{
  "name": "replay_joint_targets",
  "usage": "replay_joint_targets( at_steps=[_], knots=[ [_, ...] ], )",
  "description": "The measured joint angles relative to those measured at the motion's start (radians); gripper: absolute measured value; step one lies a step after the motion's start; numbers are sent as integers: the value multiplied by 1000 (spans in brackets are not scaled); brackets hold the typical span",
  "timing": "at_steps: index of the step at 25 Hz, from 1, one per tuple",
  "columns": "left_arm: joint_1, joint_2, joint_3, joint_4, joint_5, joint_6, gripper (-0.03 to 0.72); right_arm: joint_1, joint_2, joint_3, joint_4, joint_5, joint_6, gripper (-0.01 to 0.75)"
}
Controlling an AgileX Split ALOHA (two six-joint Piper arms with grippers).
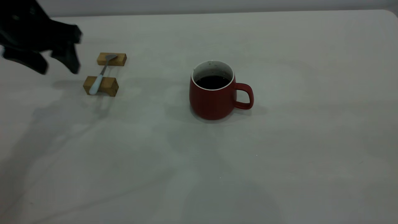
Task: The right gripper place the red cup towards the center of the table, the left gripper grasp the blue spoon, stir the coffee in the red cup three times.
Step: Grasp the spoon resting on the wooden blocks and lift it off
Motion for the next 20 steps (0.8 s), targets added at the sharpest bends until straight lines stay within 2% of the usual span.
replay_joint_targets(
  at_steps=[13,16,20],
  knots=[
    [-29,236,-133,-2,-37,2,630,0,0,0,0,0,0,647],
    [-29,268,-147,-2,-47,2,577,0,0,0,0,0,0,647],
    [-29,301,-157,-3,-78,2,435,0,0,0,0,0,0,647]
  ],
)
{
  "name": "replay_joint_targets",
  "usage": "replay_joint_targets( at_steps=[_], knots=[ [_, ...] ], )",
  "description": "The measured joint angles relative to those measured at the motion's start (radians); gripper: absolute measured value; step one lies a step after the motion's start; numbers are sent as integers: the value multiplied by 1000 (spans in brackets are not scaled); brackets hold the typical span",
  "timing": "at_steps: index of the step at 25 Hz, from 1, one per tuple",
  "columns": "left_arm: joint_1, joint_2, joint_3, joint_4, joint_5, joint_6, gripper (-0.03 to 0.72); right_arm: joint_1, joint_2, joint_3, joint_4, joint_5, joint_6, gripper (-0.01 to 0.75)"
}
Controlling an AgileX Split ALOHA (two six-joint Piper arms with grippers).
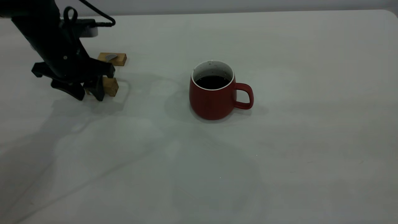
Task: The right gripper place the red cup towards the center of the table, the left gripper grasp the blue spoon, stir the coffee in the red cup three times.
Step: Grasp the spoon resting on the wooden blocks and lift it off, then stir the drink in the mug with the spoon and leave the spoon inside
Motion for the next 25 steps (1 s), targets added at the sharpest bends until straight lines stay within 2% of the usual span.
replay_joint_targets(
  at_steps=[5,7,10,14,18,21,25],
  knots=[
    [0,9,-15,0,-27,0,162,0,0,0,0,0,0,647],
    [0,9,-40,0,8,-2,154,0,0,0,0,0,0,647],
    [-7,-1,-109,-1,148,-17,154,0,0,0,0,0,0,647],
    [-30,-71,-250,-102,436,-102,154,0,0,0,0,0,0,647],
    [-40,-123,-379,-368,736,-350,154,0,0,0,0,0,0,647],
    [-41,-125,-419,-595,927,-635,154,0,0,0,0,0,0,647],
    [-55,-124,-428,-863,945,-939,154,0,0,0,0,0,0,647]
  ],
)
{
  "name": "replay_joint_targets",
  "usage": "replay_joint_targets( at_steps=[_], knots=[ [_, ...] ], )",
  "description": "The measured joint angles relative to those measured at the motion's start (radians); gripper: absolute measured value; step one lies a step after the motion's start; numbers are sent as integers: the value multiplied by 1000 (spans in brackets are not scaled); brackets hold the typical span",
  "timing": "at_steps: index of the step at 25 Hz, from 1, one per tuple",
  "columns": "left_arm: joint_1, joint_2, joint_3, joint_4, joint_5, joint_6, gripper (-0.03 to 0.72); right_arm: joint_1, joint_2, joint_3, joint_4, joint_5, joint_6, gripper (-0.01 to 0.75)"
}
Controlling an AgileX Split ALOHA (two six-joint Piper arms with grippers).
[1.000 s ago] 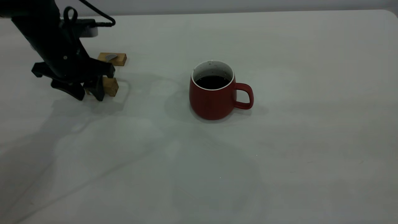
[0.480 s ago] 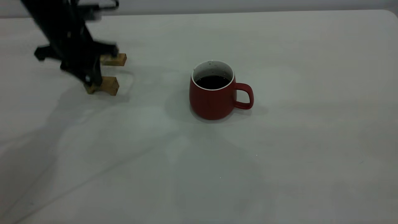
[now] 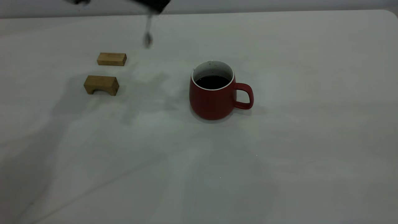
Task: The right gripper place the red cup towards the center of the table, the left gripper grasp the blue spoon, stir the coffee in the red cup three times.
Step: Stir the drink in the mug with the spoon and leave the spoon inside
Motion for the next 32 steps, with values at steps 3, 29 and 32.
replay_joint_targets(
  at_steps=[3,29,32],
  knots=[
    [-25,0,0,-107,0,-115,154,0,0,0,0,0,0,647],
    [-104,343,-2,-532,-80,194,154,0,0,0,-1,0,0,240],
    [-104,348,-2,-512,-55,107,154,0,0,0,-1,0,0,220]
  ],
)
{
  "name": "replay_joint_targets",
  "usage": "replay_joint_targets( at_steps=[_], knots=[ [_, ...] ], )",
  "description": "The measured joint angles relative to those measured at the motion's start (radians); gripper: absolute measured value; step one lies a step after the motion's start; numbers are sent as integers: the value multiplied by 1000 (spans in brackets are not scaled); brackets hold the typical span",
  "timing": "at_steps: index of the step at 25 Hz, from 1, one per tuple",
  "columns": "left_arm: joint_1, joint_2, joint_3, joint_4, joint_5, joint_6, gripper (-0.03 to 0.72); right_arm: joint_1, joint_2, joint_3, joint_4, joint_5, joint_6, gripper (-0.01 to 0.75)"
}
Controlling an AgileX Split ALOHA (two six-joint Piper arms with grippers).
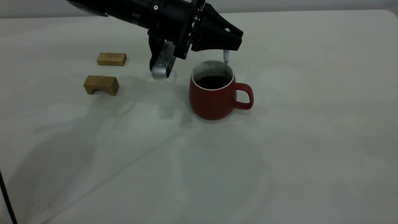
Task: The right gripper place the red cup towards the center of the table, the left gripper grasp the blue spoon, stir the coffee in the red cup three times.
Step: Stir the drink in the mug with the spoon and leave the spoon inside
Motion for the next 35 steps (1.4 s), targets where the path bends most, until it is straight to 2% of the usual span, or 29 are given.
replay_joint_targets(
  at_steps=[3,6,9,12,17,21,26,30,35],
  knots=[
    [1,-11,0,71,-28,-50,154,0,0,0,0,0,0,217],
    [4,-20,0,109,-89,-12,154,0,0,0,0,0,0,217],
    [6,-20,0,89,-121,125,154,0,0,0,0,0,0,217],
    [4,-17,0,31,-91,174,154,0,0,0,0,0,0,217],
    [1,-17,-1,49,-2,-36,154,0,0,0,0,0,0,217],
    [4,-33,-1,173,-26,-142,154,0,0,0,0,0,0,217],
    [16,-41,-2,175,-119,82,154,0,0,0,0,0,0,219],
    [13,-34,-5,91,-65,155,154,0,0,0,0,0,0,225],
    [11,-29,-9,123,34,37,154,0,0,0,0,0,0,226]
  ],
)
